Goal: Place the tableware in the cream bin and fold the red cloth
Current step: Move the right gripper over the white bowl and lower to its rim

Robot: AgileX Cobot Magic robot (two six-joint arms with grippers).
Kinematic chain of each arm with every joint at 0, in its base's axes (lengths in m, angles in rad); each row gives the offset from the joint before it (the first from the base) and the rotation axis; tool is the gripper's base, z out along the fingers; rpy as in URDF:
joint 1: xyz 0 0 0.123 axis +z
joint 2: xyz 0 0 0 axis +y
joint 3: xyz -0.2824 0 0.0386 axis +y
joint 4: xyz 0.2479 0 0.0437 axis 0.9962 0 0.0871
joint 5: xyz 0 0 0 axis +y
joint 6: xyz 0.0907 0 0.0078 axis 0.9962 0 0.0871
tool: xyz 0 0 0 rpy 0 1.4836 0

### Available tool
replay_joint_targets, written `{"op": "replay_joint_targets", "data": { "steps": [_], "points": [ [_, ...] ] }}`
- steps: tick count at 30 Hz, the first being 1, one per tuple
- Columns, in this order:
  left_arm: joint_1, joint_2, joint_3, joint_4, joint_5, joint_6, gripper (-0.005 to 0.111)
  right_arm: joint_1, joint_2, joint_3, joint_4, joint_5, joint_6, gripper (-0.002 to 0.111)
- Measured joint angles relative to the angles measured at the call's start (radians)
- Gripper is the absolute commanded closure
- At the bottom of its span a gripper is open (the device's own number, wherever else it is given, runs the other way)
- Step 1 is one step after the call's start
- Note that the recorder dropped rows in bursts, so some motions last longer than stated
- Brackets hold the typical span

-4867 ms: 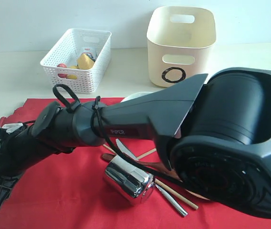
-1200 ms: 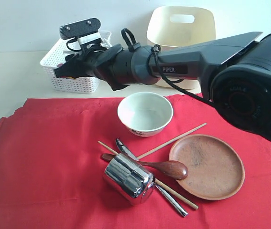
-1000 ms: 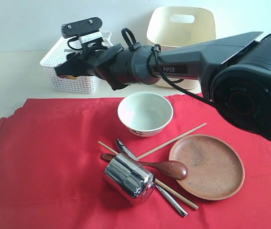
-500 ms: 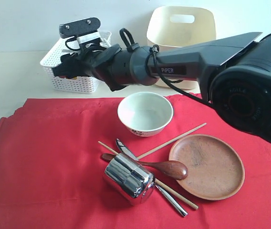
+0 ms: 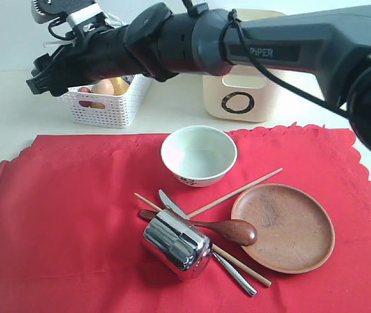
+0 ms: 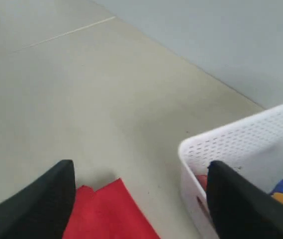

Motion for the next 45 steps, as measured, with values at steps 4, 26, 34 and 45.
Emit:
{"op": "replay_joint_targets", "data": {
  "steps": [4, 26, 34, 45],
  "points": [
    [0.000, 0.000, 0.000, 0.000, 0.000, 0.000, 0.107, -0.004, -0.050, 0.000, -0.310, 0.110, 0.229, 0.038],
    [0.000, 0.000, 0.000, 0.000, 0.000, 0.000, 0.107, -0.191, -0.136, 0.000, -0.984, 0.877, 0.676, 0.038],
    [0.000, 0.000, 0.000, 0.000, 0.000, 0.000, 0.107, -0.278, -0.137, 0.000, -0.961, 0.972, 0.674, 0.038],
    [0.000, 0.000, 0.000, 0.000, 0.000, 0.000, 0.107, -0.370, -0.138, 0.032, -0.822, 0.980, 0.618, 0.038]
  ]
}}
